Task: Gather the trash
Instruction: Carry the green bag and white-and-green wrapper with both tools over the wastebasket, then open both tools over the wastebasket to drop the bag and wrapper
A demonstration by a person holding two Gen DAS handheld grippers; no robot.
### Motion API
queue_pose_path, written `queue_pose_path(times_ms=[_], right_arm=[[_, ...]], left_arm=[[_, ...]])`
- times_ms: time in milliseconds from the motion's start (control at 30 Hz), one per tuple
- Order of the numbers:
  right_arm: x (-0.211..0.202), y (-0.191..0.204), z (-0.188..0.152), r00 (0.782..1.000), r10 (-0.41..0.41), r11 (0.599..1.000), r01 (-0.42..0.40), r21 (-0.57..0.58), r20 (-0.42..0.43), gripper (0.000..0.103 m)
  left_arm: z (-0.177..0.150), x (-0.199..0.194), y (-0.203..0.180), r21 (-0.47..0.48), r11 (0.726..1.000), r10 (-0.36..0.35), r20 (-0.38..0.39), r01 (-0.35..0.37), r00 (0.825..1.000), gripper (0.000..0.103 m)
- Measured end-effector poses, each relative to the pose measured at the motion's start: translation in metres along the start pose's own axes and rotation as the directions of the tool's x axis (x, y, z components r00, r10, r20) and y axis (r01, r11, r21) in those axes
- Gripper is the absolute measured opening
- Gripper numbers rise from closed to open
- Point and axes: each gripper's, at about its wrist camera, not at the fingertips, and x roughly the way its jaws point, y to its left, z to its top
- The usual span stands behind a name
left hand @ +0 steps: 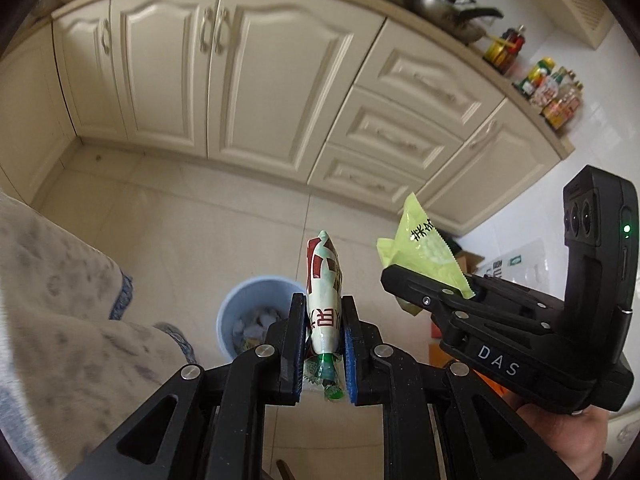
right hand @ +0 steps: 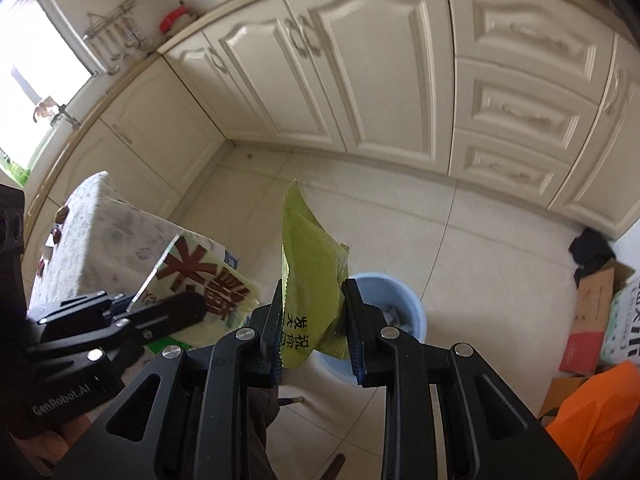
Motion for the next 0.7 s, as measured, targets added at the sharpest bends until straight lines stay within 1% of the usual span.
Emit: queue_pose_path(times_ms=[133,167,200,233,267,300,333,367,400,433,467,500,567,600,667,700], right_arm=[[0.026,-0.016,0.001,0.999,0.011,0.999,-0.01,0.031,-0.049,0.025],[0.032,-0.019,0.001,0.998,0.013,0.999,-0.011,0.036,-0.063,0.027],[0.039,-0.023,0.001,0.997,0.013,0.999,-0.01,0.042,-0.078,0.028],[0.045,-0.026,0.0,0.996,0.007,0.999,-0.002,0.047,-0.092,0.028],[0.051,-0.03,0.0,0.994,0.0,0.999,0.006,0.054,-0.106,0.028],[0.055,-0.035,-0.001,0.994,0.004,0.998,0.004,0.067,-0.113,0.029],[0.059,-0.037,-0.002,0.993,0.007,0.997,0.002,0.078,-0.118,0.029],[0.062,-0.042,-0.003,0.992,0.01,0.996,0.002,0.092,-0.123,0.036],[0.064,-0.046,-0.005,0.992,0.01,0.994,0.003,0.105,-0.127,0.039],[0.065,-0.05,-0.006,0.992,0.011,0.993,0.005,0.12,-0.128,0.048],[0.066,-0.053,-0.007,0.992,0.011,0.991,0.006,0.135,-0.128,0.06],[0.066,-0.057,-0.008,0.992,0.002,0.989,0.018,0.147,-0.129,0.067],[0.066,-0.061,-0.011,0.991,-0.023,0.986,0.044,0.162,-0.13,0.098],[0.065,-0.063,-0.012,0.991,-0.035,0.984,0.057,0.171,-0.128,0.103],[0.063,-0.066,-0.015,0.989,-0.055,0.979,0.08,0.187,-0.135,0.103],[0.063,-0.066,-0.017,0.988,-0.065,0.977,0.092,0.192,-0.142,0.103]], left_arm=[[0.029,0.029,0.011,-0.023,1.0,0.0,-0.057,-0.001,0.998,0.012],[0.033,0.035,0.011,-0.026,1.0,-0.001,-0.069,0.0,0.998,0.013],[0.048,0.051,0.017,-0.029,1.0,-0.004,-0.084,0.001,0.996,0.013],[0.05,0.057,0.017,-0.026,1.0,-0.008,-0.099,0.006,0.995,0.014],[0.052,0.062,0.017,-0.017,1.0,-0.011,-0.114,0.009,0.993,0.018],[0.061,0.074,0.022,-0.01,1.0,-0.003,-0.126,0.002,0.992,0.022],[0.066,0.079,0.023,-0.004,1.0,0.007,-0.126,-0.007,0.992,0.036],[0.07,0.083,0.023,-0.003,1.0,0.016,-0.124,-0.016,0.992,0.056],[0.074,0.087,0.023,-0.01,0.999,0.038,-0.118,-0.04,0.992,0.061],[0.078,0.091,0.023,-0.022,0.998,0.05,-0.114,-0.053,0.992,0.067],[0.075,0.094,0.022,-0.036,0.998,0.05,-0.115,-0.055,0.992,0.072],[0.074,0.094,0.023,-0.049,0.997,0.057,-0.117,-0.063,0.991,0.075],[0.072,0.092,0.023,-0.051,0.994,0.089,-0.106,-0.095,0.99,0.086],[0.071,0.088,0.021,-0.043,0.993,0.102,-0.092,-0.107,0.99,0.088],[0.063,0.078,0.015,-0.021,0.99,0.141,-0.063,-0.143,0.988,0.097],[0.061,0.074,0.01,-0.011,0.987,0.16,-0.045,-0.16,0.986,0.098]])
